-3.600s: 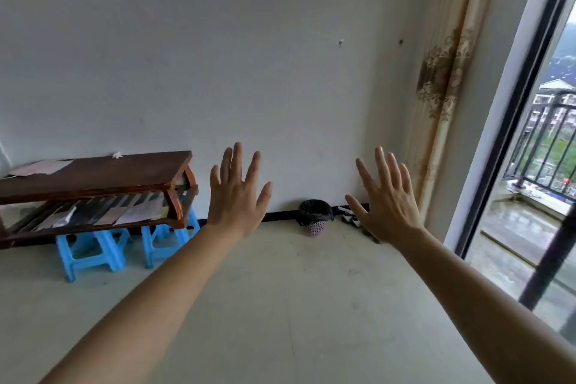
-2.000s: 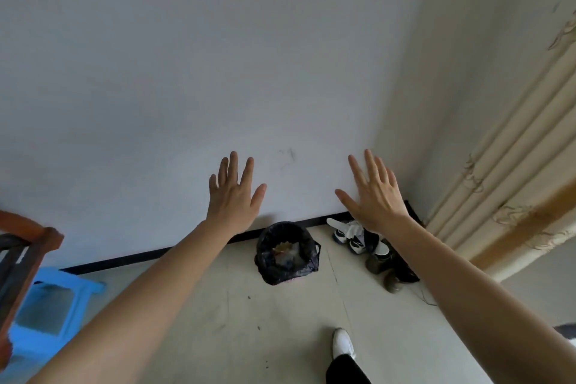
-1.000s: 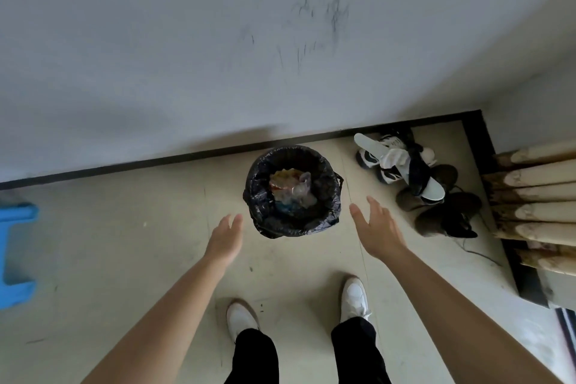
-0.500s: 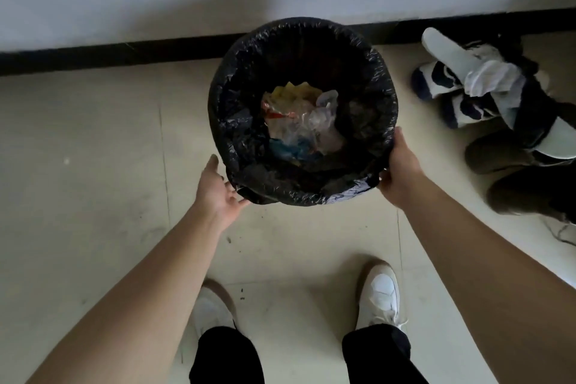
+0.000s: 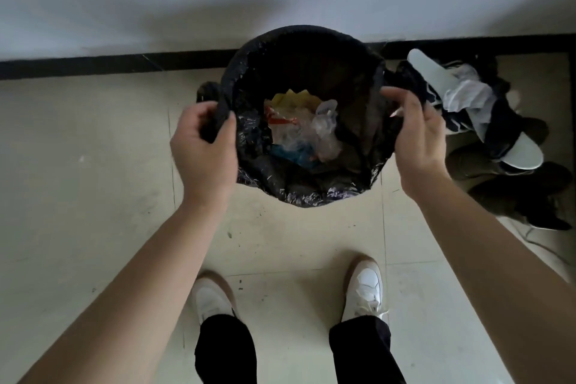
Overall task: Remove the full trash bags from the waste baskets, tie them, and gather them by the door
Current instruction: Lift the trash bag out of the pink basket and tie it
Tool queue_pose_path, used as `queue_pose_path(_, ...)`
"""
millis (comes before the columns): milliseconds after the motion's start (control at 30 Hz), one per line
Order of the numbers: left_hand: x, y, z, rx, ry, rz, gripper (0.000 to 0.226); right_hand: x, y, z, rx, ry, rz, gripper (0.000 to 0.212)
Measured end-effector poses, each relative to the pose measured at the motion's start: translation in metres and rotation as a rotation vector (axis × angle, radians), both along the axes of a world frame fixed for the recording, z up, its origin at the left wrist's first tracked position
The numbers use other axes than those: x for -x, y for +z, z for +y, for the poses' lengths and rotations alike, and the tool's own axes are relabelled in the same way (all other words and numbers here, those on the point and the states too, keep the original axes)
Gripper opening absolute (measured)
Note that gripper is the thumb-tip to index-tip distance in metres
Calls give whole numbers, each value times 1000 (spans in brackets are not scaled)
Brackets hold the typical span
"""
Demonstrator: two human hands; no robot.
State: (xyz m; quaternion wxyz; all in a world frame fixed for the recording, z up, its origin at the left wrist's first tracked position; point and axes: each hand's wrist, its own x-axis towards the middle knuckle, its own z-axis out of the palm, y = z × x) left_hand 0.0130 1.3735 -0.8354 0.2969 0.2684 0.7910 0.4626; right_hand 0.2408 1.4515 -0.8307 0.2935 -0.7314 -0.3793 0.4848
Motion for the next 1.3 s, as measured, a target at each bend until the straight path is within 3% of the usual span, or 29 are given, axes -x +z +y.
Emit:
queue_pose_path(100,-9,16,17,17,-107,6,8,12,11,-1,-92,129,-42,35)
queue_pose_path(200,-3,6,23,201,154,-359,8,14,4,-5,0,140,-163,39)
queue_pose_path(267,2,-6,17,328,330,-545,16,9,-11,-11,174,75,-260,60)
queue_pose_path(300,4,-12,11,379,344,-552,17,5,-18,-14,299,49,-313,78)
queue_pose_path(367,1,-18,-6,445,270,-473,19,-6,-34,-25,498,82,-444,104)
queue_pose_path(400,-3,-21,-13,437,212,-429,22,-14,-42,-30,530,127,-496,105)
queue_pose_path(467,-14,-21,-25,321,33,-304,25,-27,-53,-38,514,179,-511,87)
queue_pose_path(600,-34,-29,-31,150,-541,213,29,-25,-62,-55,458,324,-507,44)
queue_pose_path(667,-48,-31,-28,94,-749,280,33,-13,-68,-66,421,379,-567,39)
queue_pose_path(733,-63,-20,-20,-13,-844,217,32,-5,-69,-74,440,390,-578,38)
queue_pose_path(800,-67,-8,-13,-179,-711,205,27,-6,-69,-77,471,420,-588,40)
queue_pose_path(867,-59,1,-7,-268,-459,366,23,-13,-62,-75,484,405,-573,47)
queue_pose_path(933,-44,6,-6,-238,-234,532,25,-19,-47,-68,439,332,-557,53)
queue_pose_path(1033,-17,12,-8,-176,-28,606,37,-27,-14,-52,64,64,-420,32)
queue_pose_path(1133,5,22,-8,-155,45,535,44,-27,22,-41,-245,-107,-136,33)
queue_pose_path(1200,14,23,-13,-82,80,507,43,-25,28,-41,-204,-76,-59,27)
queue_pose_path(1267,16,18,-25,54,36,455,57,-28,20,-44,-35,15,-51,17)
queue_pose_path(1300,15,13,-35,113,-20,403,69,-30,16,-46,67,47,-25,29)
